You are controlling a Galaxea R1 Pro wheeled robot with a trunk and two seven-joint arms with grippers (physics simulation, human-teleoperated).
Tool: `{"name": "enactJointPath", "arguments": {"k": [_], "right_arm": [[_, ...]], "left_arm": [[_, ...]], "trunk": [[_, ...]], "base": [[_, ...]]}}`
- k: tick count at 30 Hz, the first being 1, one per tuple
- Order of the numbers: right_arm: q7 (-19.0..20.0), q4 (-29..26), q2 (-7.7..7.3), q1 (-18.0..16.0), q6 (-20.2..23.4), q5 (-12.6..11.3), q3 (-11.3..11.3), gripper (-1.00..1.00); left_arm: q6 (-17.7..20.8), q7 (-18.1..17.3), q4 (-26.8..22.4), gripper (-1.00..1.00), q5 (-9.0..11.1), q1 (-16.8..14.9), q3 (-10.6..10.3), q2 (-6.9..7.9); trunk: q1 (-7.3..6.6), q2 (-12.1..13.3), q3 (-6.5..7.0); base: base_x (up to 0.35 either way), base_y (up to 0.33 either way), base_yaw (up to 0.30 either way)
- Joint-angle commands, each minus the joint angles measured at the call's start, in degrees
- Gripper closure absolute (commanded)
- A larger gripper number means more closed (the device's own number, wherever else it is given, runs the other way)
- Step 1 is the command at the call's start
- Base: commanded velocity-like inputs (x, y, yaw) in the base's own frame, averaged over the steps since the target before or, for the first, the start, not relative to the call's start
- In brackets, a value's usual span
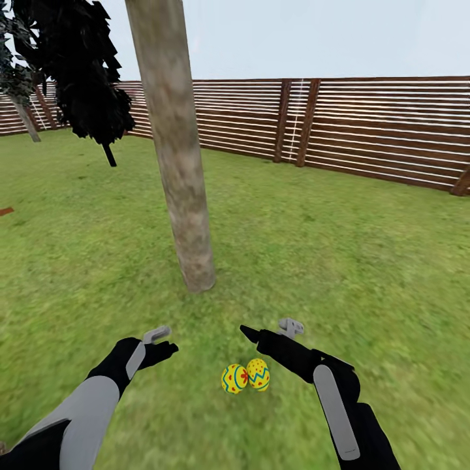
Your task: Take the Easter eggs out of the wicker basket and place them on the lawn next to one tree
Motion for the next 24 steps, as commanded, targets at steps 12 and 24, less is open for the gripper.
{"name": "enactJointPath", "arguments": {"k": [12, 24], "right_arm": [[0.27, -0.04, 0.03, -0.03, 0.26, 0.26, 0.0, -1.0], [-0.13, -0.04, 0.09, -0.03, 0.28, 0.26, 0.06, -1.0]], "left_arm": [[0.32, -0.33, -0.1, -1.0, -0.27, -0.02, 0.27, -0.03], [0.34, -0.37, -0.1, -1.0, -0.27, -0.02, 0.26, -0.03]], "trunk": [[0.0, -0.03, 1.09], [0.0, -0.03, 2.23]], "base": [[0.0, 0.0, 0.0], [0.0, 0.0, 0.0]]}}
